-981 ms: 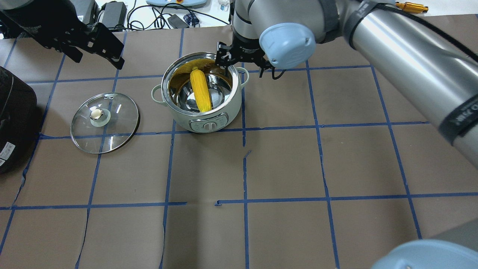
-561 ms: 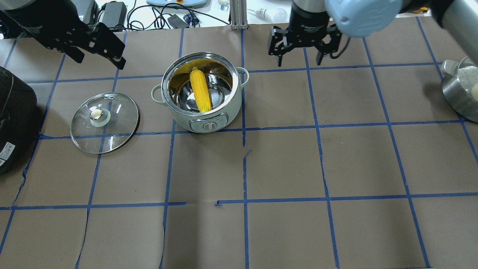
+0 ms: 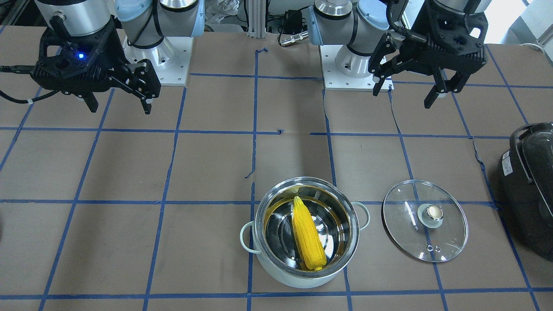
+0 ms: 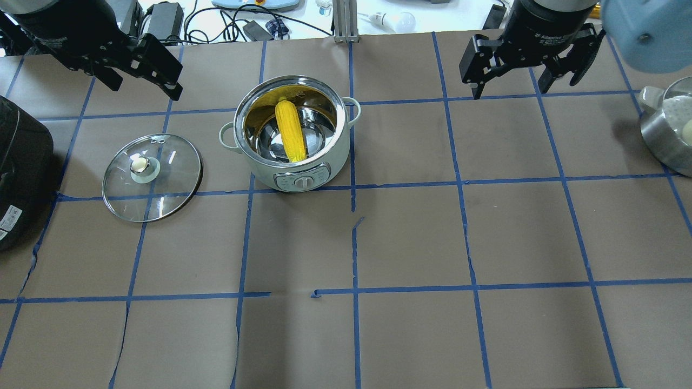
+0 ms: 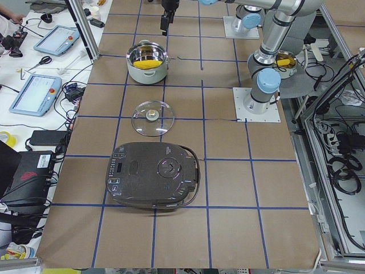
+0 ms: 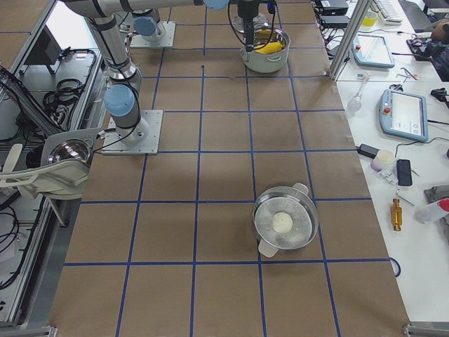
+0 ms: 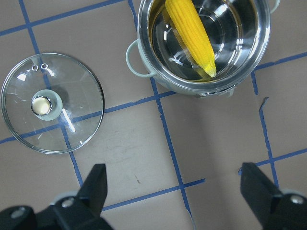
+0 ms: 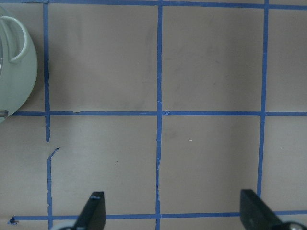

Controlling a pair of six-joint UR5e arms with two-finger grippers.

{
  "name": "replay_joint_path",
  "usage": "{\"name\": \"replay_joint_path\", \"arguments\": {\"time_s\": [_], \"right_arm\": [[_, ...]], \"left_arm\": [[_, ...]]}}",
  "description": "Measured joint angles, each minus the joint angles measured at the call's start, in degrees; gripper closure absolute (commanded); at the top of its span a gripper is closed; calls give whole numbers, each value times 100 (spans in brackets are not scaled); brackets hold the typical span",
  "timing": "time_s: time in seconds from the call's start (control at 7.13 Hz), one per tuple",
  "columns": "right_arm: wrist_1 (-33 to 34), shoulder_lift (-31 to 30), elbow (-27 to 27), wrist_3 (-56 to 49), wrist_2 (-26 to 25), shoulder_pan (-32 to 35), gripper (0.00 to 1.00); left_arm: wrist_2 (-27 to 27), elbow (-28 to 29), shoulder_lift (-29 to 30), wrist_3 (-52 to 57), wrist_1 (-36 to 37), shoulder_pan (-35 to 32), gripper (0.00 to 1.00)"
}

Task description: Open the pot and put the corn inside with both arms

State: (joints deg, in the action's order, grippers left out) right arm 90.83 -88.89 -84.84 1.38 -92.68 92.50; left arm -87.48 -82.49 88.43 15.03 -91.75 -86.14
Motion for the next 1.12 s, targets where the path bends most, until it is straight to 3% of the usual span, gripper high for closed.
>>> {"name": "replay_joint_path", "arguments": {"time_s": [0.42,1.12], "right_arm": [[110,-16,-36,16,122,4,0],[380,19,-50,-103,227,11,0]], "left_arm": [[-76,52,39,-1476,71,-77,0],[-137,-77,170,-1887,644,-335,0]]}}
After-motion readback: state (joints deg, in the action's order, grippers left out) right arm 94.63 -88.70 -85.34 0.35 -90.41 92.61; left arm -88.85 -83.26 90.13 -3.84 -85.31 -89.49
